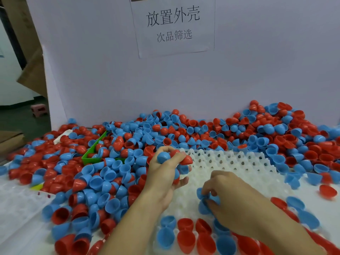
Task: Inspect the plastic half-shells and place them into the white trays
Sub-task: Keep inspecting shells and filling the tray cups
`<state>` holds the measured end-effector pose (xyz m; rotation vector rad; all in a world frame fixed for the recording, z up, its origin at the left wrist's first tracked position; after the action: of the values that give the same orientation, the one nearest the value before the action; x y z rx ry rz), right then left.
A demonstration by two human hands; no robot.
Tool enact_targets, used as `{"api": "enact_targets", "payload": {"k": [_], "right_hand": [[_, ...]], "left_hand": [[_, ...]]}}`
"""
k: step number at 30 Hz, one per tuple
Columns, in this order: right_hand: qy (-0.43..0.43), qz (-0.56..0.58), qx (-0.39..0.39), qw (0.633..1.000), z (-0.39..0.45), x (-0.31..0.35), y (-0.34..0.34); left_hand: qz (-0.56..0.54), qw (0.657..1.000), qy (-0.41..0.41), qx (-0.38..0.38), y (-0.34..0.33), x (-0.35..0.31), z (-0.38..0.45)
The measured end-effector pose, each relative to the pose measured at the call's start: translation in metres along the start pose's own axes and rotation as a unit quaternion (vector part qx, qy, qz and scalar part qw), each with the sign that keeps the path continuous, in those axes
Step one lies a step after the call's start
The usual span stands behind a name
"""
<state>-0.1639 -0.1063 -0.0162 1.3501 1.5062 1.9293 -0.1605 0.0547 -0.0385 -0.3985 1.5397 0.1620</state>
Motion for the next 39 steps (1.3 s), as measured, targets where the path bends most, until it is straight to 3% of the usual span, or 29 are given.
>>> {"api": "enact_targets", "payload": {"k": [11,16,24,34,39], "right_hand": [[-0.026,-0.128,0.065,0.989,0.022,0.032,0.003],[-0.043,-0.064,0.072,0.994,0.021,0.017,0.002],[0.032,0.042,0.02,0.998,0.015,-0.005,0.012],[0.082,0.087,0.027,0.992,0.01,-0.005,0.019],[0.079,0.114,0.166,0.976,-0.002,-0.002,0.028]], "left_hand": [[-0.002,1.0,0.003,0.015,-0.003,0.003,0.0],[-0.003,1.0,0.005,0.017,0.0,0.002,0.0],[-0.004,1.0,-0.001,0.018,0.0,0.0,-0.001],[-0.002,1.0,-0.008,0.019,0.001,-0.002,-0.001],[-0.007,1.0,-0.006,0.019,0.002,-0.003,0.001]]}}
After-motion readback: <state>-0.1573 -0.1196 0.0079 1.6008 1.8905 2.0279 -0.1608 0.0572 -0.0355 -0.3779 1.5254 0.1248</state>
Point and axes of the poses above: each hand's wrist, its own z-axis towards the middle knuckle, its own y-axis out of the back of the hand, x = y × z, the point moved 1 cm from there along z, towards the middle knuckle, and after that the axes turned 12 degrees about z, right-handed, at the moved point
